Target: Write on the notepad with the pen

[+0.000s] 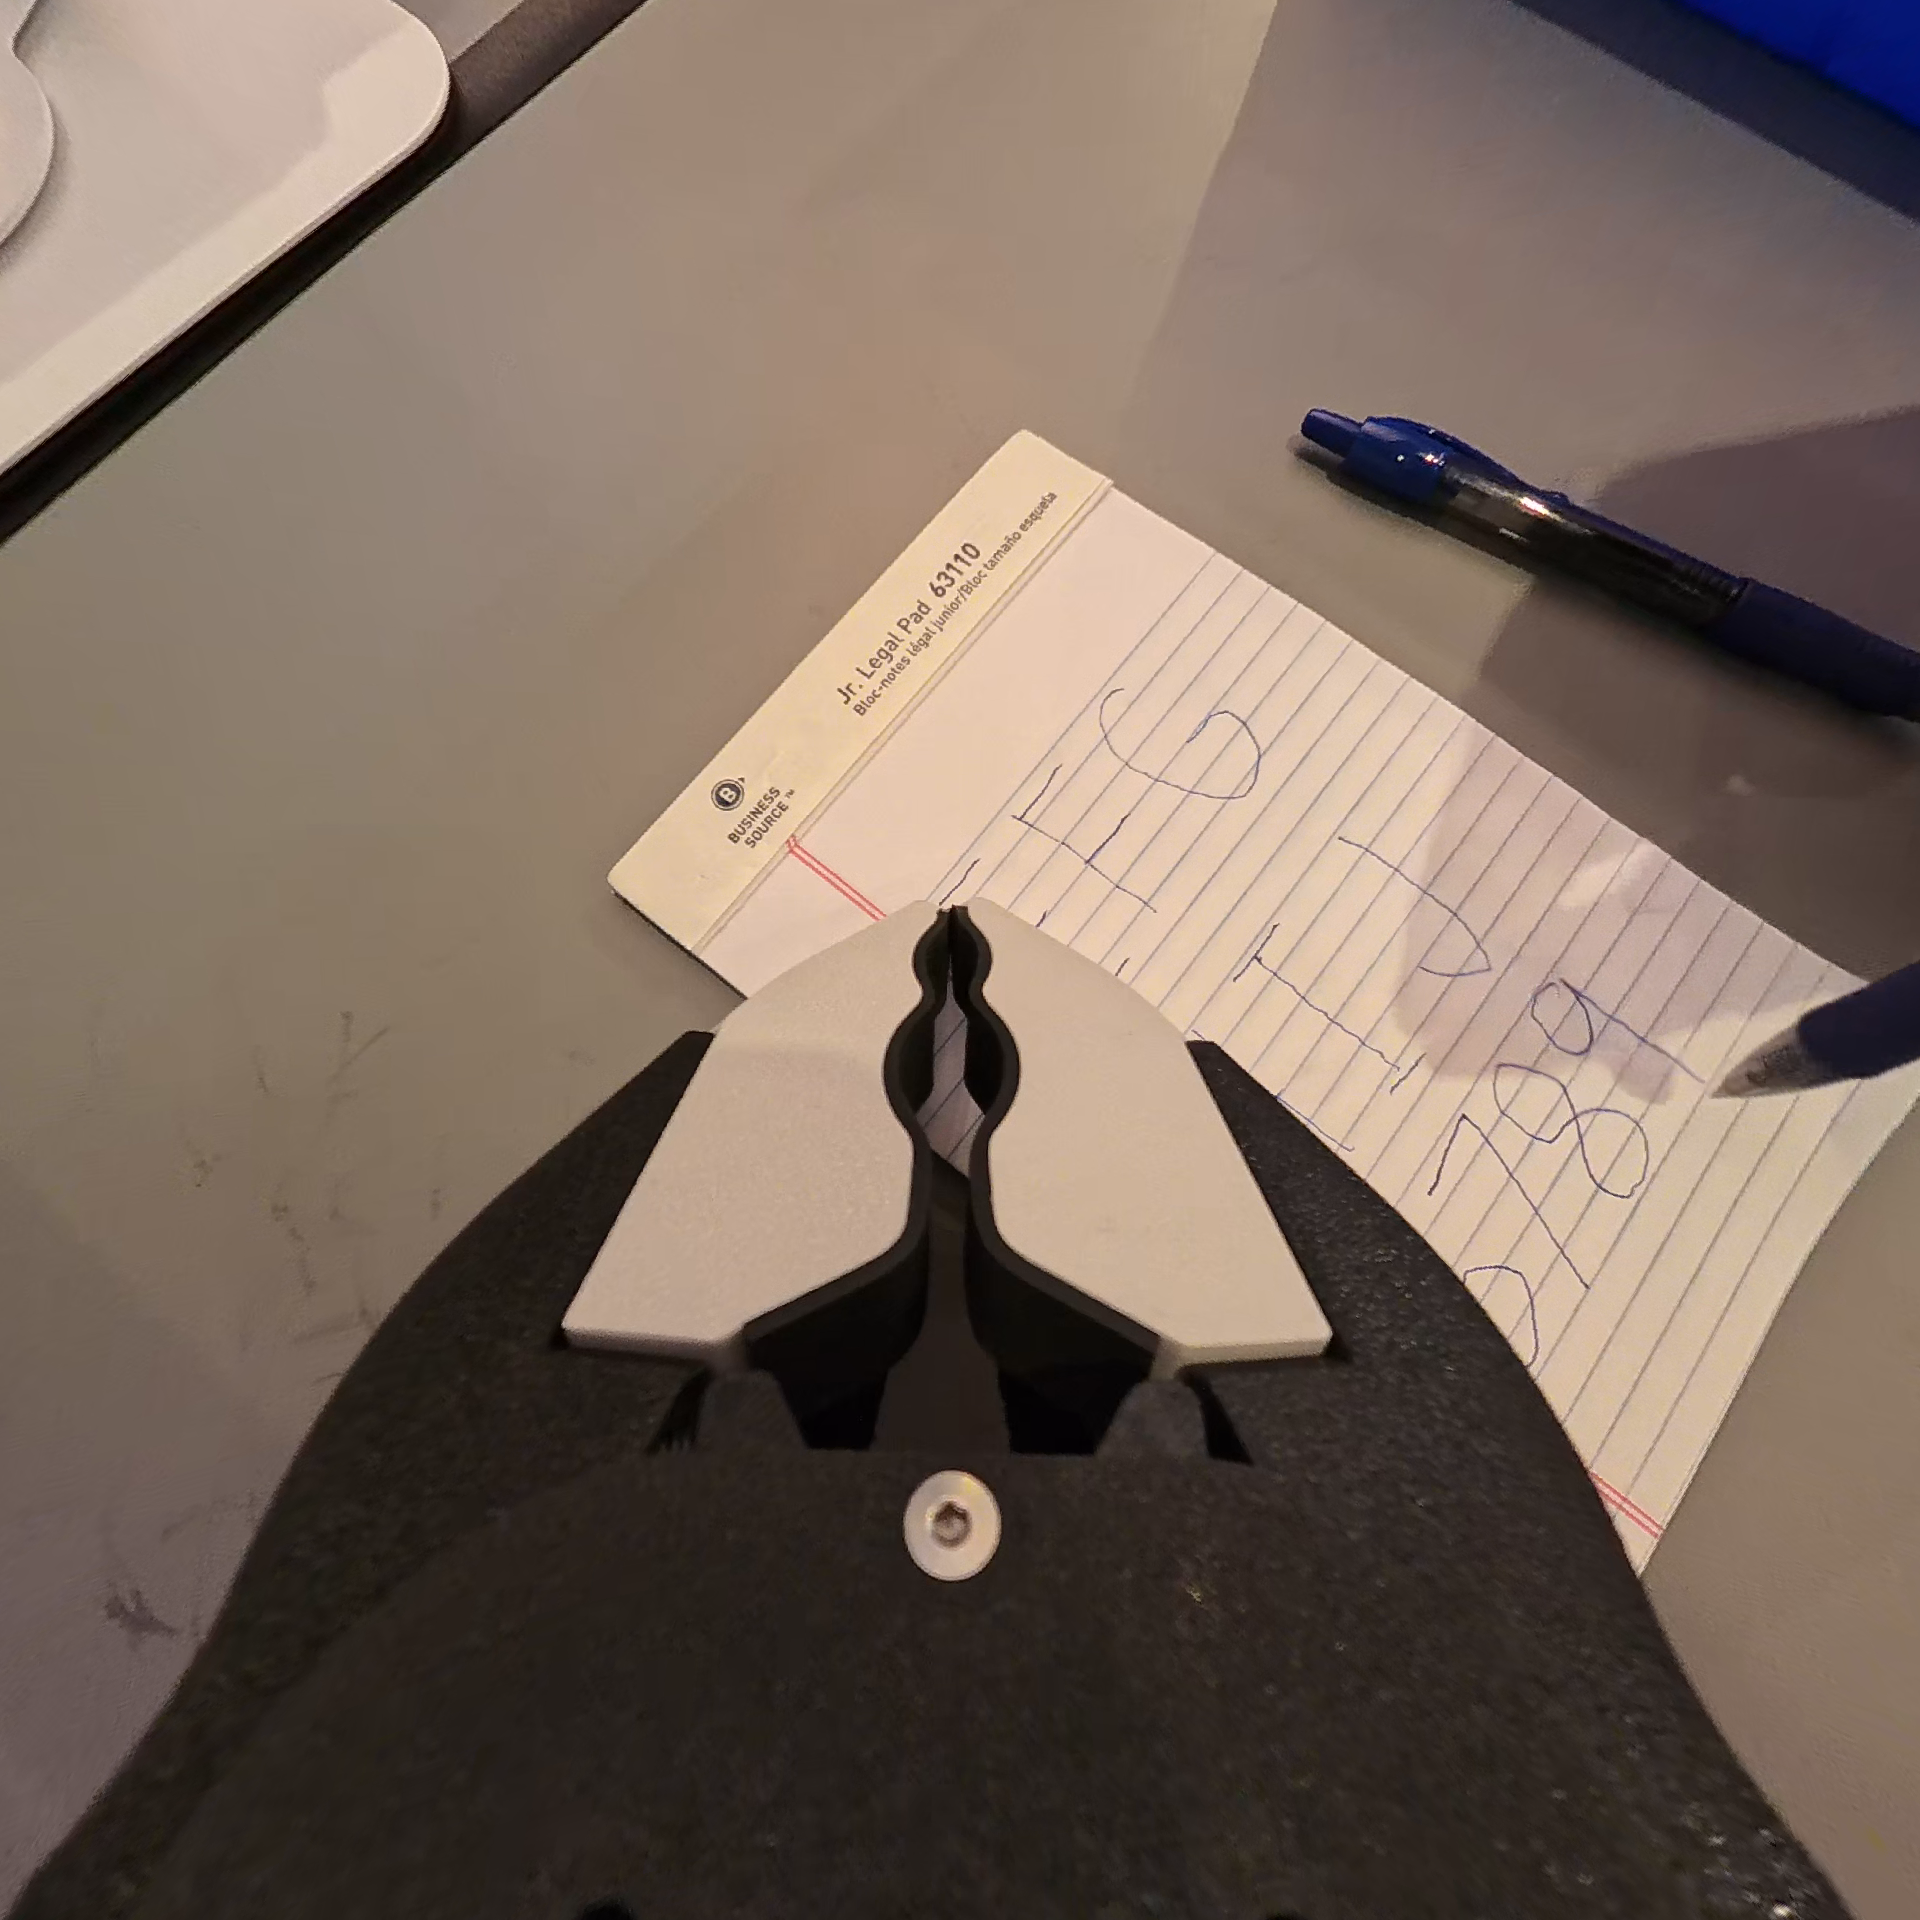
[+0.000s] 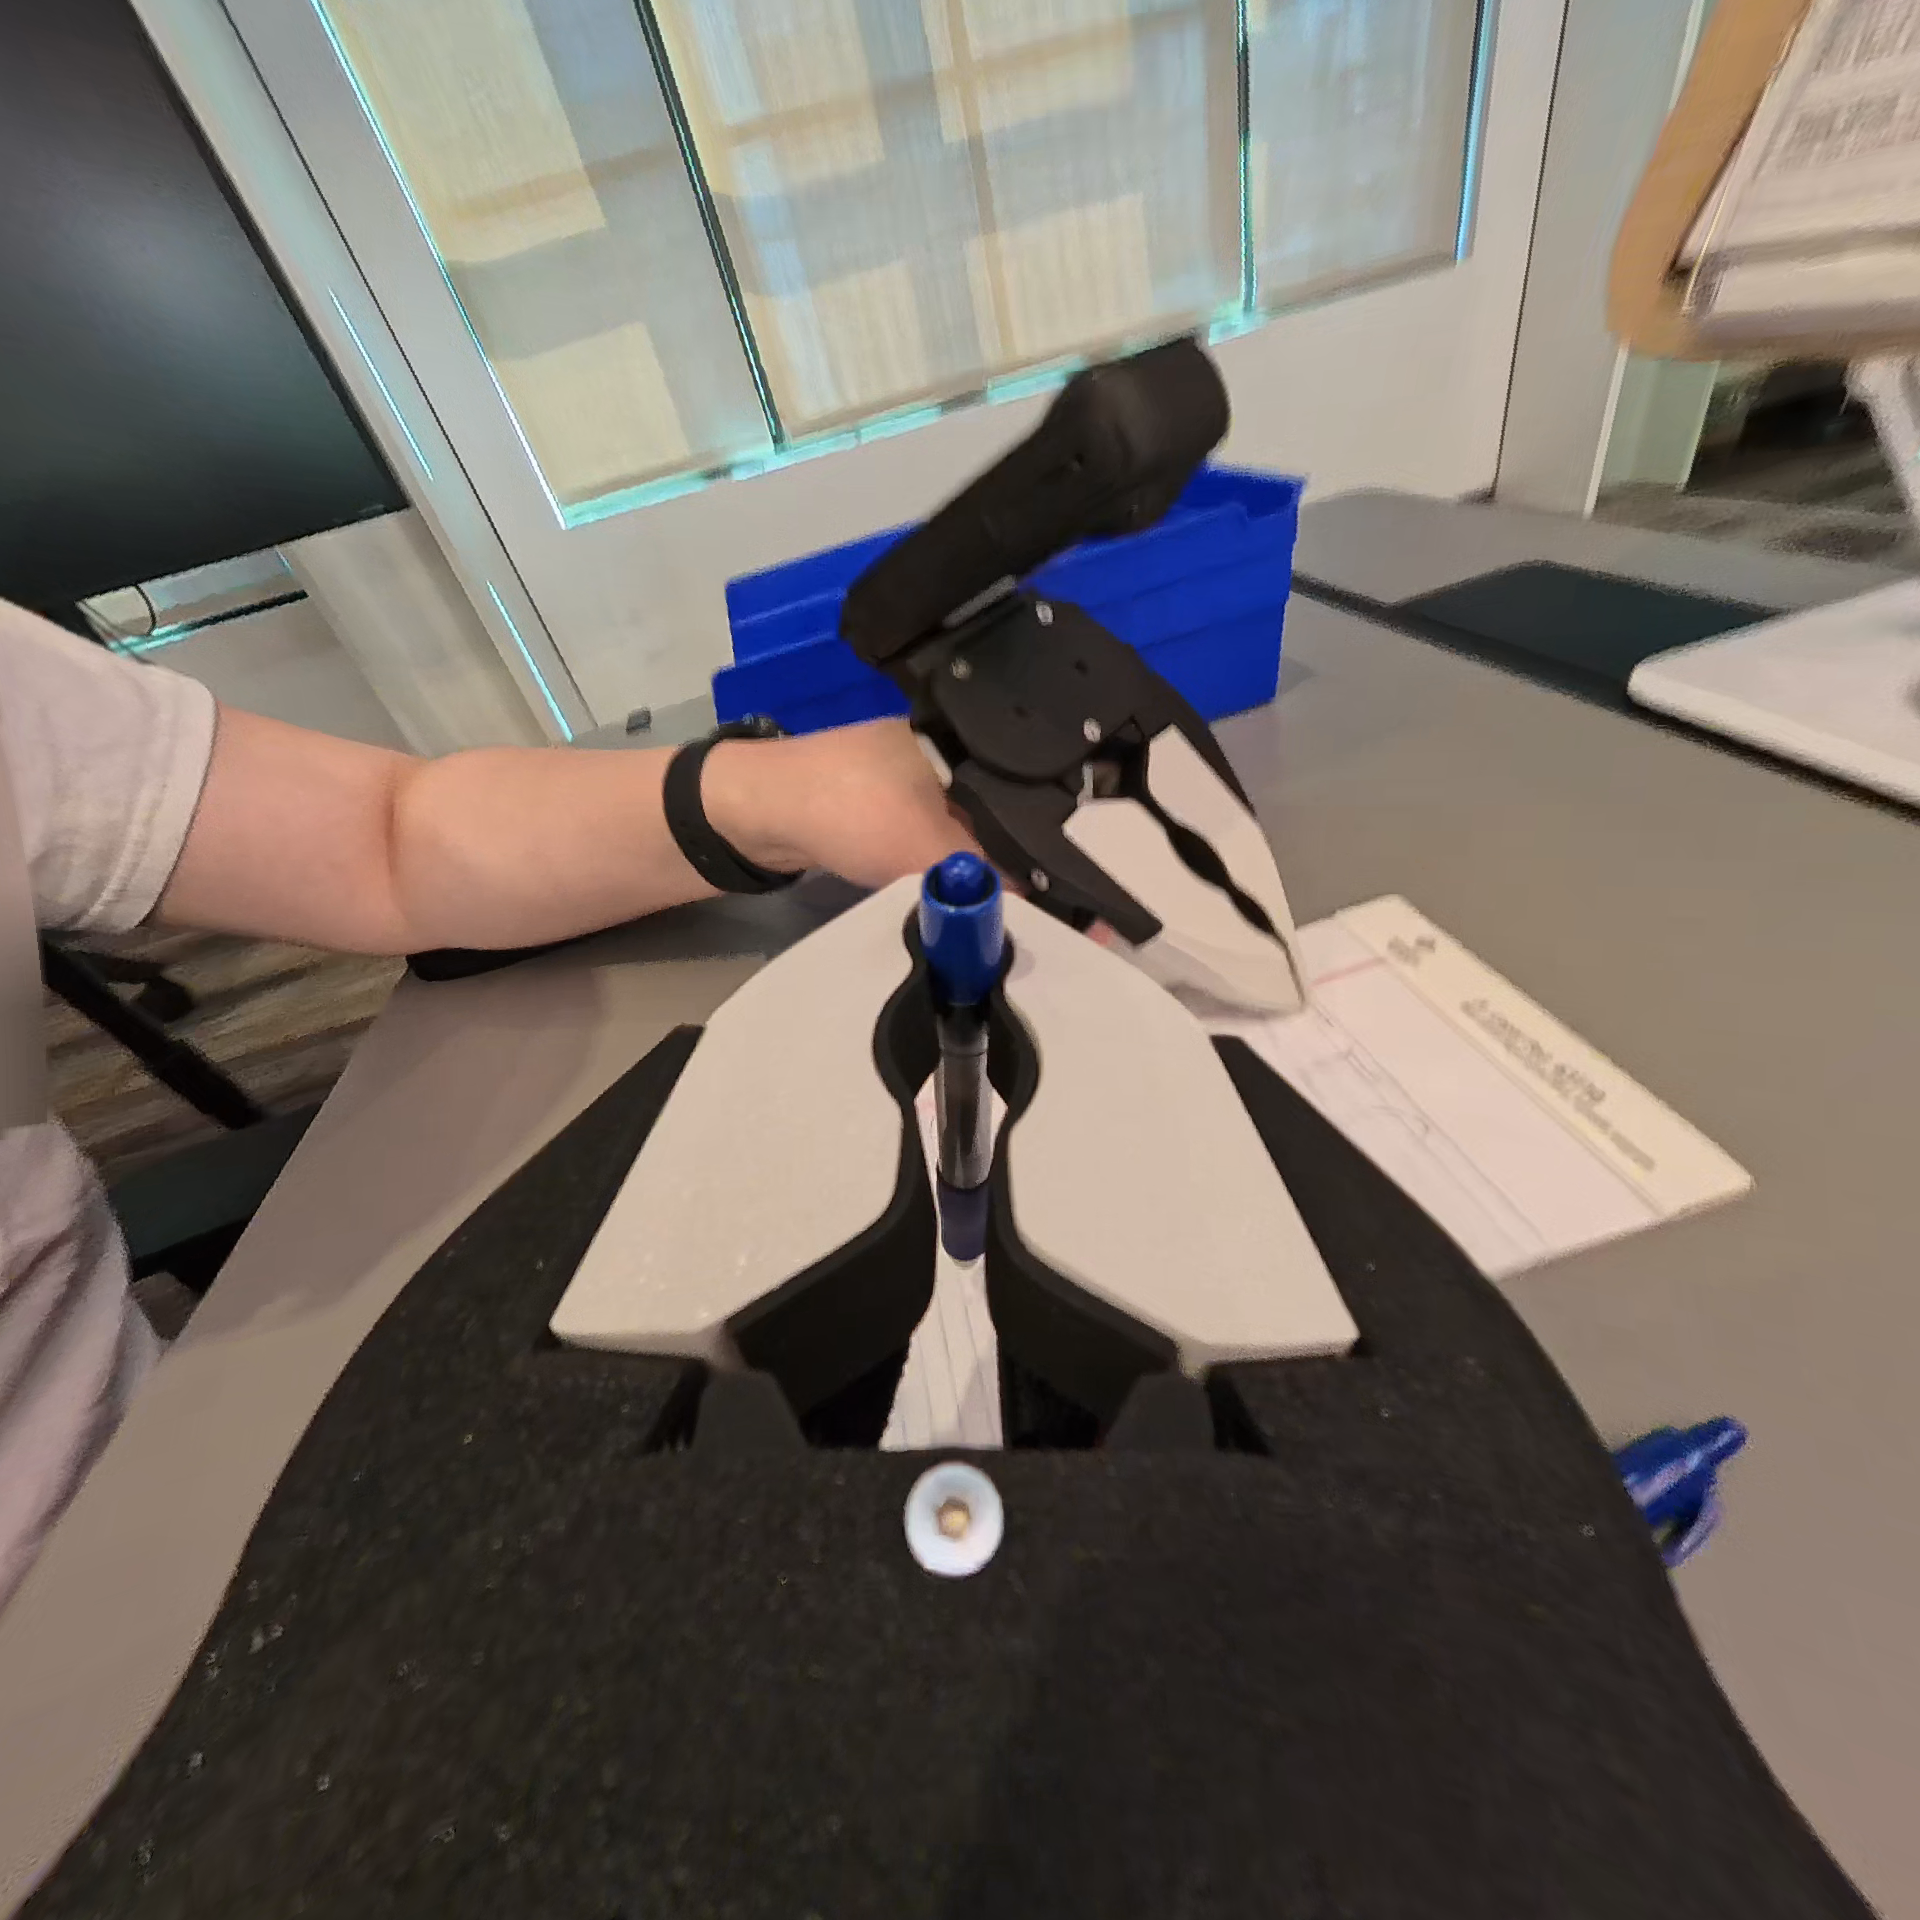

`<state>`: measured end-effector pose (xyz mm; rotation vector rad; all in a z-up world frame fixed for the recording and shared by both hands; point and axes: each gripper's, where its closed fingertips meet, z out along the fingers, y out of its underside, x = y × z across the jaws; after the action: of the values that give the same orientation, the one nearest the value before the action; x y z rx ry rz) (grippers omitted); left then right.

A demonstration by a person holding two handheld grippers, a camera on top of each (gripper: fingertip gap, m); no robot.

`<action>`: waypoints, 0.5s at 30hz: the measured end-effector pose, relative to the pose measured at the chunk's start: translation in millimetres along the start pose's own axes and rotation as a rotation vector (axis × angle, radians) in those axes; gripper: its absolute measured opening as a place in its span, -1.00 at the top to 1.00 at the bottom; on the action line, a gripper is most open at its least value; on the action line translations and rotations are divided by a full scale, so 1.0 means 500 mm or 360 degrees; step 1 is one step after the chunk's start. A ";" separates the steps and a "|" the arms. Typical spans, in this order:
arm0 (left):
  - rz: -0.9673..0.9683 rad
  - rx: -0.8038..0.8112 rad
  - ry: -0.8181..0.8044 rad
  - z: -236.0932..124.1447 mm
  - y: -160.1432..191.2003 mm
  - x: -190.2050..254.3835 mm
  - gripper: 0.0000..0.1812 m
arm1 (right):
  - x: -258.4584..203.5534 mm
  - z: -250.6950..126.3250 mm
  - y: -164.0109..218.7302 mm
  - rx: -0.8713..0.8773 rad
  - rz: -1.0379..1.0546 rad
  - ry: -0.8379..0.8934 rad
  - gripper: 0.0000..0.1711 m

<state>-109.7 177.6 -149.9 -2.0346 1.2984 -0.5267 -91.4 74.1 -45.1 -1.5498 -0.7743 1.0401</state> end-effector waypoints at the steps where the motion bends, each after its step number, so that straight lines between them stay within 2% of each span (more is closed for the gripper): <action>1: 0.0001 -0.0001 -0.0001 0.000 0.000 0.000 1.00 | -0.001 -0.002 -0.014 0.0058 -0.0053 0.0024 0.96; 4: 0.0003 -0.0002 -0.0004 0.000 0.000 0.000 1.00 | 0.018 -0.005 -0.040 0.0107 -0.0193 0.0151 0.96; 6: 0.0003 -0.0002 -0.0004 0.000 0.000 0.000 1.00 | 0.035 0.000 -0.028 0.0066 -0.0160 0.0177 0.96; 15: -0.0001 0.0000 0.0003 0.000 0.000 0.000 1.00 | 0.041 0.007 -0.006 -0.0008 -0.0121 0.0162 0.96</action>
<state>-109.7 177.7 -149.8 -2.0354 1.2986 -0.5288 -85.9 94.4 -46.8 -1.5530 -0.7598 0.8973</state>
